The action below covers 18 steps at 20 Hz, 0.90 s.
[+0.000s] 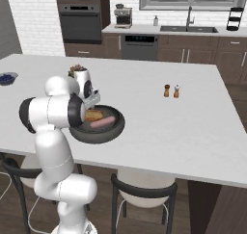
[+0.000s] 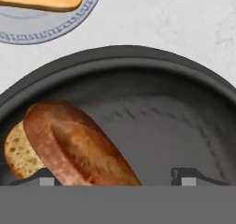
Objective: Place one bun and one sausage from the bowl on each plate.
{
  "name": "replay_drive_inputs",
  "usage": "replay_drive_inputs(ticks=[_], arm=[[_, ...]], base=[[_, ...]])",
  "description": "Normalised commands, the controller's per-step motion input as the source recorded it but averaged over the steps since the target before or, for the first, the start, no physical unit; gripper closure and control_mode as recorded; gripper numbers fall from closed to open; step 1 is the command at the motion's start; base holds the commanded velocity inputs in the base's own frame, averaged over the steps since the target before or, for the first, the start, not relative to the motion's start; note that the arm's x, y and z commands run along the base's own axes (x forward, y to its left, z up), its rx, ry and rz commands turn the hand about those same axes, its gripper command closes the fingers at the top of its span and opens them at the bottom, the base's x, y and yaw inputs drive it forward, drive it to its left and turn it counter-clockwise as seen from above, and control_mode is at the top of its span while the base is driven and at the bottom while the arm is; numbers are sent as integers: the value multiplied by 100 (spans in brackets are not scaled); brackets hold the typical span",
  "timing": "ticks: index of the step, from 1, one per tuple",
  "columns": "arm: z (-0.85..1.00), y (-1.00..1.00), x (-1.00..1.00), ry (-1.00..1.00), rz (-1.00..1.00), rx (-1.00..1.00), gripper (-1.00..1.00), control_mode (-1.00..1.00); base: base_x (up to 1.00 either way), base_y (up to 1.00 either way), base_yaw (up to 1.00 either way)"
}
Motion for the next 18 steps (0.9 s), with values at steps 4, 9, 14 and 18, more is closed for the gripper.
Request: replay_drive_inputs(ticks=[4, 9, 14, 18], arm=[[0, 0, 0, 0, -13, 0, 100, -100], [6, 0, 0, 0, -12, 0, 100, -100], [71, 0, -1, -4, -9, 0, 100, -100], [99, 6, -17, -2, -3, 0, 100, -100]], base=[[0, 0, 0], [0, 0, 0], [0, 0, 0], [0, 0, 0]])
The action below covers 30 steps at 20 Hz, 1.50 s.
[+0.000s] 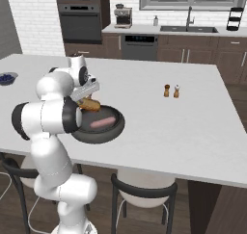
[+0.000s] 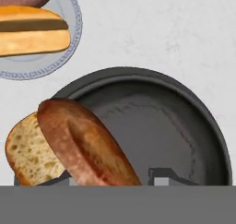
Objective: Place one bun and one sausage from the bowl on each plate.
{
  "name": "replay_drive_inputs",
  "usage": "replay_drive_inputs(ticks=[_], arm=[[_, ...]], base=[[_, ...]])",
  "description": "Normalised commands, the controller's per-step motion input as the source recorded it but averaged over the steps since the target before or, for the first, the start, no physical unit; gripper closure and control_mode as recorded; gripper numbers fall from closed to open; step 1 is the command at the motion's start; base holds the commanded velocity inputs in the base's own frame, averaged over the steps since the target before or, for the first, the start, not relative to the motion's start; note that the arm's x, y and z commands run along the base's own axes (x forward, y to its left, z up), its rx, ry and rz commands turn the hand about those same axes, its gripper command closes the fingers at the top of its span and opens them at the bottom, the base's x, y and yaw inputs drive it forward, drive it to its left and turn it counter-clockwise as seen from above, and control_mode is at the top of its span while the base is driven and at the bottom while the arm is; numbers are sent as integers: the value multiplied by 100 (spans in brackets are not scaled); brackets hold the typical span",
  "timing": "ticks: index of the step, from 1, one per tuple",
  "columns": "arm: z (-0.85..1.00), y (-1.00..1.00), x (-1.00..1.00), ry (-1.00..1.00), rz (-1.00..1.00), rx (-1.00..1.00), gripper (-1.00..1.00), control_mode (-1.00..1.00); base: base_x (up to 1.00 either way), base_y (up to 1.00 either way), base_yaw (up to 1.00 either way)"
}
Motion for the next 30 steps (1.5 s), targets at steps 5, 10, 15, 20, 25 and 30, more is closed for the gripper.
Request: replay_drive_inputs(ticks=[5, 10, 15, 20, 25, 30], arm=[[62, 3, -91, 2, -9, 0, 100, -100], [27, 7, -100, 6, -17, 0, 100, -100], [4, 0, -100, 0, -19, 0, 100, -100], [0, 7, -56, 0, -13, 0, 100, 100], [0, 0, 0, 0, 0, 0, 100, 100], [0, 0, 0, 0, 0, 0, 100, 100]], base=[[0, 0, 0], [0, 0, 0], [0, 0, 0], [-25, 25, -7], [-41, 100, -19], [-22, 100, -11]])
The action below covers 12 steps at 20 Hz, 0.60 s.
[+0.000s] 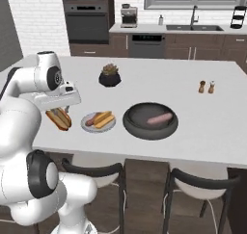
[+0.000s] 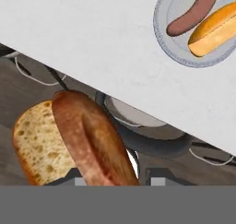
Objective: Place one bun and one sausage from the bowl on each plate.
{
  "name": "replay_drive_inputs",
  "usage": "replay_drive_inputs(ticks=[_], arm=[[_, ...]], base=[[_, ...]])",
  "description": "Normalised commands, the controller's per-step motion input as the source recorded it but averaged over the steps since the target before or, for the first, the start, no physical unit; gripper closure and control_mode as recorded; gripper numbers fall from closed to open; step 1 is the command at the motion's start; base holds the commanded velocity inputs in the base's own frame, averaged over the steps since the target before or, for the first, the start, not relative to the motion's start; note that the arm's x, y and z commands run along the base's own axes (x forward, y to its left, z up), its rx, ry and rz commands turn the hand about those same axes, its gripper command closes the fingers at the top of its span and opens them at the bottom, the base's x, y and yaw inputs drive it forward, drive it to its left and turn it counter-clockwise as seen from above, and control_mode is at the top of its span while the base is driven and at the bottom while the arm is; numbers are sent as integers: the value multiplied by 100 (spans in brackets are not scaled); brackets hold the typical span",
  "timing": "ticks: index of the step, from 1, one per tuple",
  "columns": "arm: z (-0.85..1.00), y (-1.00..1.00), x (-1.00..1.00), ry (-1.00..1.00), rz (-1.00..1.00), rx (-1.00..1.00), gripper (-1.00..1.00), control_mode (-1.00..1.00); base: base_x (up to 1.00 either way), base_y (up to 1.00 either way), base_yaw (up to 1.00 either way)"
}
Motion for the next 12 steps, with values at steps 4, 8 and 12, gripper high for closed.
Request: replay_drive_inputs(ticks=[4, 8, 12], arm=[[0, 0, 0, 0, 0, 0, 100, 100], [0, 0, 0, 0, 0, 0, 100, 100], [0, 0, 0, 0, 0, 0, 100, 100]], base=[[-6, 100, -6], [0, 100, -1], [9, 100, 1]])
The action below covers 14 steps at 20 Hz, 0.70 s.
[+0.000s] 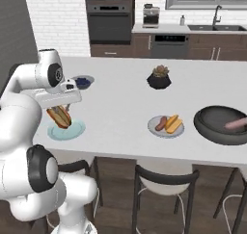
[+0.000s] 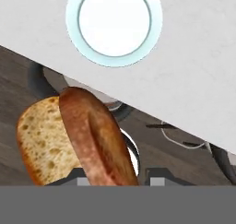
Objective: Place one bun and one sausage from the bowl on each plate.
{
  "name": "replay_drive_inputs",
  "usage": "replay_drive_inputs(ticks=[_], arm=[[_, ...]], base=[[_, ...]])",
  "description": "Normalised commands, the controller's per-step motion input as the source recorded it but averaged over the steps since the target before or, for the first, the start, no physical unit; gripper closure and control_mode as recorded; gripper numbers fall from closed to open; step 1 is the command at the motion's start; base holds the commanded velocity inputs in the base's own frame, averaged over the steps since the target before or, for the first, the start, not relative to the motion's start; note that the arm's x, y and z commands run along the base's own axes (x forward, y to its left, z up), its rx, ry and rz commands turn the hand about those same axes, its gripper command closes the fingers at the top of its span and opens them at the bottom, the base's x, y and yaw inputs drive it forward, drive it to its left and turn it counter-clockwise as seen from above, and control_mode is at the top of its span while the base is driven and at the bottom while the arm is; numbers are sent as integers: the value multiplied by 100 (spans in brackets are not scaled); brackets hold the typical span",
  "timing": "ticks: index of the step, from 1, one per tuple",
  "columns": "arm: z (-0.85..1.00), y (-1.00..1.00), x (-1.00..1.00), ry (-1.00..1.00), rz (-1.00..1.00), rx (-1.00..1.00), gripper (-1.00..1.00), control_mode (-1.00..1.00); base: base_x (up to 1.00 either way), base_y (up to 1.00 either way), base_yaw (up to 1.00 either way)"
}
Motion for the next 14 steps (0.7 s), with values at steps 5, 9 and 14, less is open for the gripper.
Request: replay_drive_inputs(ticks=[5, 9, 14], arm=[[0, 0, 0, 0, 0, 0, 100, 100], [-4, 1, 75, 7, 6, 0, 100, -100], [-65, -1, 100, 14, 9, 0, 100, -100]], base=[[82, 79, 12], [25, 9, 3], [0, 0, 0]])
